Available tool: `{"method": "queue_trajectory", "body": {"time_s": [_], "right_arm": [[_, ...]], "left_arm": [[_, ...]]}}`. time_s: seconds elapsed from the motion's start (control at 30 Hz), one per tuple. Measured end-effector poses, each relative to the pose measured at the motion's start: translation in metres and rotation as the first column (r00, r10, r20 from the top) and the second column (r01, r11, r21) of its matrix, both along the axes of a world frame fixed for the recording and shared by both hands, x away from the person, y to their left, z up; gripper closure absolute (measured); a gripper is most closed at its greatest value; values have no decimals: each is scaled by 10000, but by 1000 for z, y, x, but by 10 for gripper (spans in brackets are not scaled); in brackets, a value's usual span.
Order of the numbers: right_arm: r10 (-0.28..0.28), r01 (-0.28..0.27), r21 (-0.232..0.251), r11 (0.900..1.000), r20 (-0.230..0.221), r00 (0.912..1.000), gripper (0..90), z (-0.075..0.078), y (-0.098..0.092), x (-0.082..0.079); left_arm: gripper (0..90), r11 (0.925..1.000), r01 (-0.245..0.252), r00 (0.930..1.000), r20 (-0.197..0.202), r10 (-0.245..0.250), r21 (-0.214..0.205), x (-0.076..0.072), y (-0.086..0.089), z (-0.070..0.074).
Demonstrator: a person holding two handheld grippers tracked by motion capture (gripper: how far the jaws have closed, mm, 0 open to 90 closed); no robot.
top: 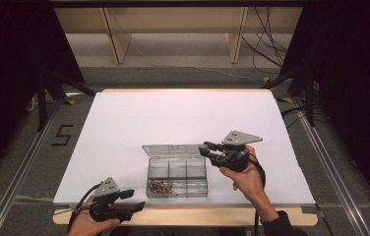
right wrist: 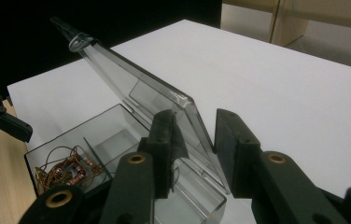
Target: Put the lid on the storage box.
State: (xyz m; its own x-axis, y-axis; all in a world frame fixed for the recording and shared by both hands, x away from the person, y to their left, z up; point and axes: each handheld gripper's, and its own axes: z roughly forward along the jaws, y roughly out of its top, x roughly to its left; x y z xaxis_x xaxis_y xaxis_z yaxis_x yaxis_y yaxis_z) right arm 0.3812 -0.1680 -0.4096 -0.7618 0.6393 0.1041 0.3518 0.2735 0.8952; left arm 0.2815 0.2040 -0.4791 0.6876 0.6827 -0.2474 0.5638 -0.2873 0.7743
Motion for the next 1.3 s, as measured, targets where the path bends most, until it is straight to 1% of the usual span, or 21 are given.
{"method": "queue_trajectory", "body": {"time_s": [0.1,0.17,0.3,0.33,0.43,0.5,0.53,0.57,0.6,0.67,0.73,0.9,0.93,0.97,1.0,1.03,1.07,1.13,1.17,1.2,1.3], "right_arm": [[190,-190,35,9998,115,9998,683,-1,2,-1],[65,-65,15,10000,-5,10000,679,0,2,-4],[124,-123,-61,9999,149,9998,670,1,2,-7],[56,-56,17,10000,106,9999,666,0,3,-9],[-93,93,-23,10000,87,9999,659,1,3,-14],[111,-108,-160,9998,176,9998,657,1,3,-15],[209,-189,-357,9992,575,9981,651,1,2,-15],[209,-189,-357,9992,575,9981,651,1,2,-15],[111,-107,-172,9998,231,9997,648,1,4,-19],[6,9,-335,9994,442,9990,642,1,4,-23],[38,-23,-488,9988,288,9996,647,2,2,-25],[-12,25,-323,9995,385,9993,675,3,-2,-27],[-23,28,-243,9997,220,9998,675,2,-2,-27],[55,-46,-246,9997,378,9993,675,1,-3,-27],[14,-11,-199,9998,148,9999,675,0,-1,-30],[14,-11,-199,9998,148,9999,675,0,-1,-30],[110,-92,-400,9992,435,9990,685,1,-3,-29],[121,-110,-318,9994,337,9994,685,0,-2,-30],[100,-76,-476,9988,496,9987,685,0,-3,-30],[187,-179,-318,9993,254,9995,694,-1,-3,-31],[232,-223,-297,9993,317,9992,697,-2,-4,-31]], "left_arm": [[361,10000,-63,10000,-64,63,-22,-1,0,0],[361,9998,144,9999,41,-144,142,0,1,0],[361,10000,-65,9999,-89,65,17,-2,1,0],[361,10000,41,10000,35,-41,81,-2,2,0],[361,10000,48,10000,47,-48,79,-2,2,0],[361,9999,37,10000,44,-38,96,-3,2,0],[361,9999,51,10000,9,-51,105,-3,2,0],[361,9999,53,10000,15,-53,110,-3,2,0],[361,9999,77,10000,-5,-77,127,-3,2,0],[361,9999,48,10000,14,-48,115,-4,3,0],[361,9999,42,9999,102,-43,101,-3,2,-1],[361,10000,58,9999,86,-59,75,-3,2,-1],[361,10000,26,10000,55,-26,85,-3,2,-1],[361,10000,-29,10000,61,28,51,-4,2,-1],[362,10000,-15,10000,71,14,66,-4,2,-1],[361,10000,-15,10000,71,14,66,-4,2,-1],[361,10000,-6,10000,73,6,58,-4,2,-1],[362,10000,-13,10000,56,12,61,-4,2,-1],[362,10000,8,10000,70,-8,83,-4,2,-1],[362,10000,72,10000,54,-72,63,-3,2,-1],[362,10000,-27,10000,84,27,-7,-4,2,-1]]}}
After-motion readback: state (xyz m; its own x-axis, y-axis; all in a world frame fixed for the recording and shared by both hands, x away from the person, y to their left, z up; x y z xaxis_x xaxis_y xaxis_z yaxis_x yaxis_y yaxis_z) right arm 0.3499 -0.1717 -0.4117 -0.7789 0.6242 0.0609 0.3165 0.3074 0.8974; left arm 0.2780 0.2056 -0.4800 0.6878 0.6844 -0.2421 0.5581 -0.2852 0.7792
